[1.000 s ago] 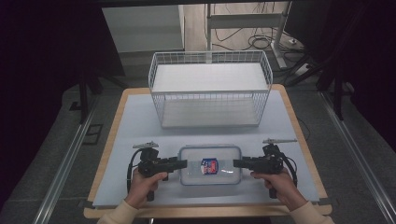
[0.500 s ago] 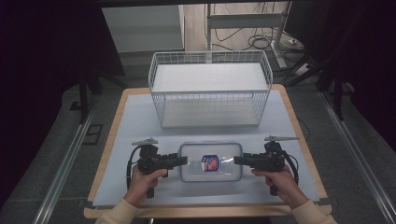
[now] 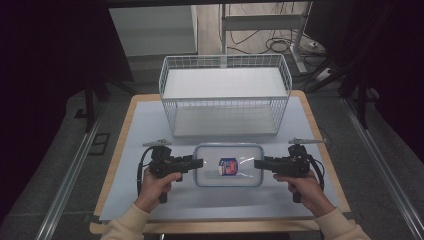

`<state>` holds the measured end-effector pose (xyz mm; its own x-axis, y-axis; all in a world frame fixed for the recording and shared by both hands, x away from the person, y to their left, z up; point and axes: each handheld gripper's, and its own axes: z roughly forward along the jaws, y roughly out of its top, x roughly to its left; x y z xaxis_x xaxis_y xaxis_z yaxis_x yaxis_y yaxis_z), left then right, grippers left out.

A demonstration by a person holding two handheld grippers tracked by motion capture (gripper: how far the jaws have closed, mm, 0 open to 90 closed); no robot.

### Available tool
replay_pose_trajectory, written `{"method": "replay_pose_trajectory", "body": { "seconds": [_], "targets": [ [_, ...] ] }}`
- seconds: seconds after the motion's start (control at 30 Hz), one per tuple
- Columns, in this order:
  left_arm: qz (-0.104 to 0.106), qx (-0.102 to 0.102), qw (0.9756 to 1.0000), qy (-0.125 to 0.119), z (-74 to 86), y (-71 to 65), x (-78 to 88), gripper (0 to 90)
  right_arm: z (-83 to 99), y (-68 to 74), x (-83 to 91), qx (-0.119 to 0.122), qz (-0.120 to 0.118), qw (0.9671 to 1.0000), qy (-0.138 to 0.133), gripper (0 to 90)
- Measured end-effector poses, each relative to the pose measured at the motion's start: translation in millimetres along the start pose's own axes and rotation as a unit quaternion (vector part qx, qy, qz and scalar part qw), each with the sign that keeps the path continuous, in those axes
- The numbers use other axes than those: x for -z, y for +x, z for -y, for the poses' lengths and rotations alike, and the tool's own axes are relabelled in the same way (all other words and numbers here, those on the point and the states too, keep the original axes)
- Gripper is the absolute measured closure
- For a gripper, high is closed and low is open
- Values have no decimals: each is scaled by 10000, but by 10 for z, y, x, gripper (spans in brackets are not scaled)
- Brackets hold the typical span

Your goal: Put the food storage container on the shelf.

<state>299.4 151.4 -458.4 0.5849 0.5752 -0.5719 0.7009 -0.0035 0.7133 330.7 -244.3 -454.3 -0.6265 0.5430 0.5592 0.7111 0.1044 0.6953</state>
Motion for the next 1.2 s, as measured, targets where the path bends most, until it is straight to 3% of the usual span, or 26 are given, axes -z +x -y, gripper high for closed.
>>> {"method": "replay_pose_trajectory", "body": {
  "seconds": [1.2],
  "targets": [
    [117, -159, 9996, -214, -497, -23, 27, 523, -484, 46, 110, 231, 46, 9996, -176, 530]
  ]
}}
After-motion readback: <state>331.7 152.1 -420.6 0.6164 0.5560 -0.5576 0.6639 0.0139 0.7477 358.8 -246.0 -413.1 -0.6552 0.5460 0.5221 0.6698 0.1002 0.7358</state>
